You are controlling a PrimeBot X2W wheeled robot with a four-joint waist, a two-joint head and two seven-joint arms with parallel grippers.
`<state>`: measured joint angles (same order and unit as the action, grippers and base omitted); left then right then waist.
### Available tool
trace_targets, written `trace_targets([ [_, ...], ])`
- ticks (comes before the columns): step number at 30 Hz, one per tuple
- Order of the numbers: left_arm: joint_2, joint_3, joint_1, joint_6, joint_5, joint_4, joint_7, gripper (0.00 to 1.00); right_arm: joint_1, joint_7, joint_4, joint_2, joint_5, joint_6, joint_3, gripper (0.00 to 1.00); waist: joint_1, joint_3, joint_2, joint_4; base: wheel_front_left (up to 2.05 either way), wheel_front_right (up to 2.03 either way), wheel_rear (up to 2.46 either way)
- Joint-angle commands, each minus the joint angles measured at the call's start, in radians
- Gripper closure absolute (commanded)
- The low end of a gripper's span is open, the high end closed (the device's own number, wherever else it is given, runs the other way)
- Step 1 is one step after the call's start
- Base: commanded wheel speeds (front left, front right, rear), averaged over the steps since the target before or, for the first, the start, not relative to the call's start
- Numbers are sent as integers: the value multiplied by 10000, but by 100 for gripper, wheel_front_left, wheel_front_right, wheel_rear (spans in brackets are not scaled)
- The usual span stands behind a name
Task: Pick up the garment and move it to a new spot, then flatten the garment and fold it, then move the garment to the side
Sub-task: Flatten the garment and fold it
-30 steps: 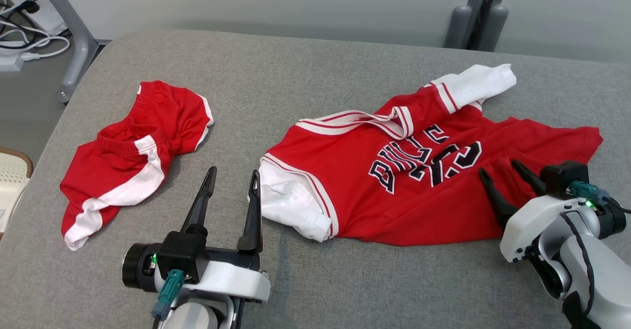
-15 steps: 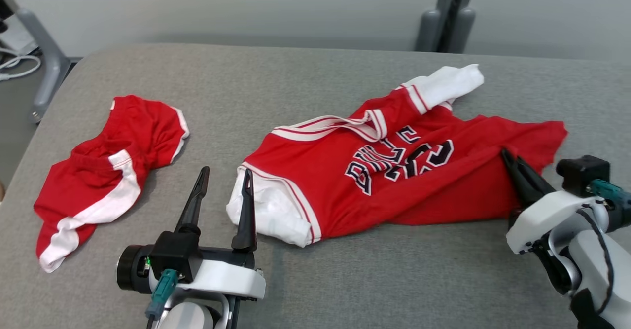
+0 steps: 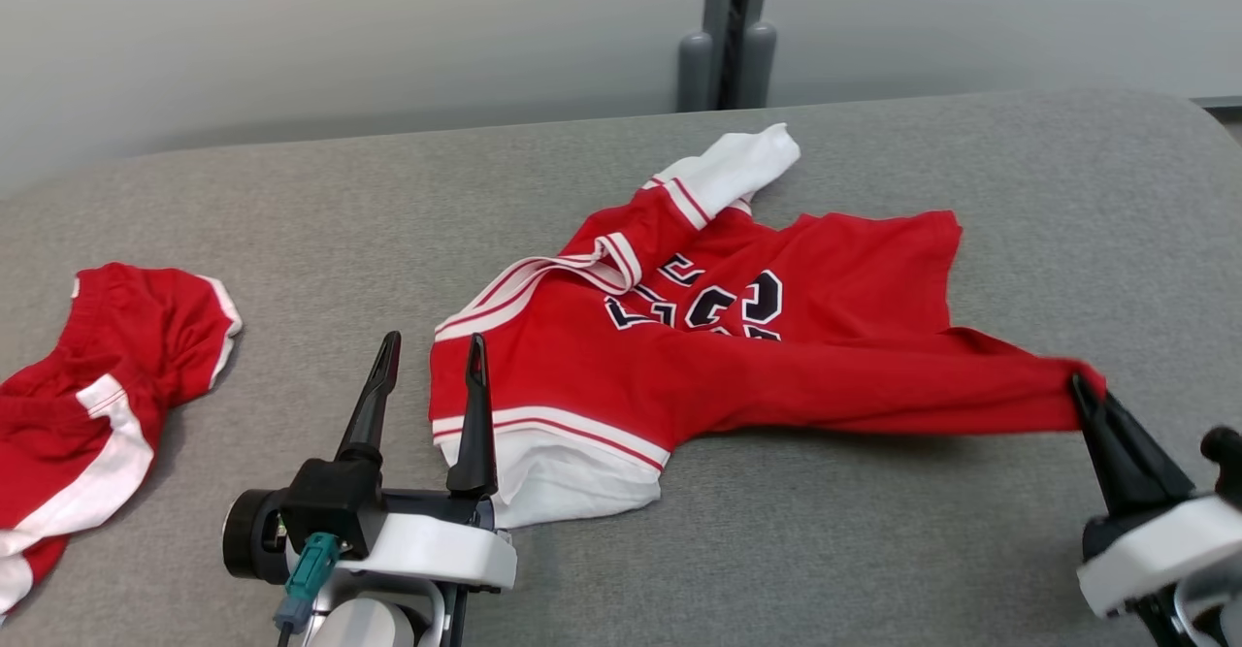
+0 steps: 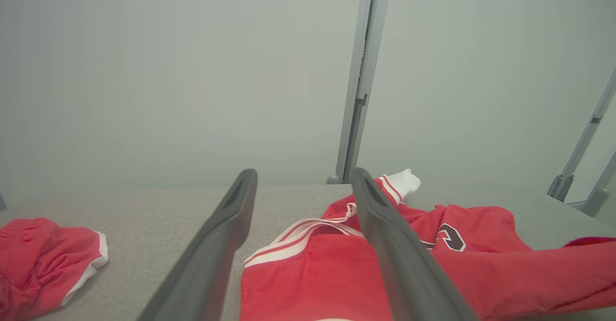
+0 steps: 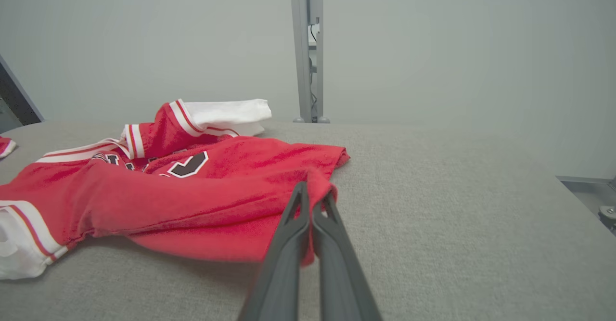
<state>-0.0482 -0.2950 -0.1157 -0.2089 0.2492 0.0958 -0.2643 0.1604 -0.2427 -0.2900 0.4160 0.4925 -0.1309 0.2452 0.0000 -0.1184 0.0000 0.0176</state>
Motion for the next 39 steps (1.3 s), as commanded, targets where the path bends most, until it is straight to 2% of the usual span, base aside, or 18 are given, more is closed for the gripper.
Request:
trace_targets([
  [1,-42,44,-68,-17,85,5,3,0,-178,113,108,71,6,3,-95,100,0,-7,0,210,0,0,0],
  [7,-42,-30,-185,-29,145,43,3,0,-1569,1646,358,149,428,3,-422,100,0,9,0,410,0,0,0],
  [8,-40,-72,-211,-45,169,57,3,0,-1863,2179,173,137,545,3,-745,72,0,11,0,404,0,0,0],
  [9,-40,-90,-243,-46,183,60,3,0,-1913,2416,-27,61,613,4,-1040,40,0,5,0,389,0,0,0],
  [10,-42,-99,-268,-38,188,65,3,0,-1945,2453,-112,18,475,3,-1251,0,0,4,0,371,0,0,0],
  [17,-40,-56,-216,46,97,163,3,0,-1448,2268,-57,-497,-447,1,-2325,0,0,23,0,245,0,0,0],
  [22,-42,-13,-300,71,49,203,3,0,-818,1354,514,-910,-1311,1,-2716,0,0,-10,0,165,0,0,0],
  [28,-40,9,-357,141,-28,227,2,0,-177,81,1215,-1387,-1789,1,-2278,0,0,-41,0,46,0,0,0],
  [39,-40,-37,-53,243,36,412,3,0,-265,-243,938,-1892,-2064,3,-1717,0,0,72,0,-192,0,0,0],
])
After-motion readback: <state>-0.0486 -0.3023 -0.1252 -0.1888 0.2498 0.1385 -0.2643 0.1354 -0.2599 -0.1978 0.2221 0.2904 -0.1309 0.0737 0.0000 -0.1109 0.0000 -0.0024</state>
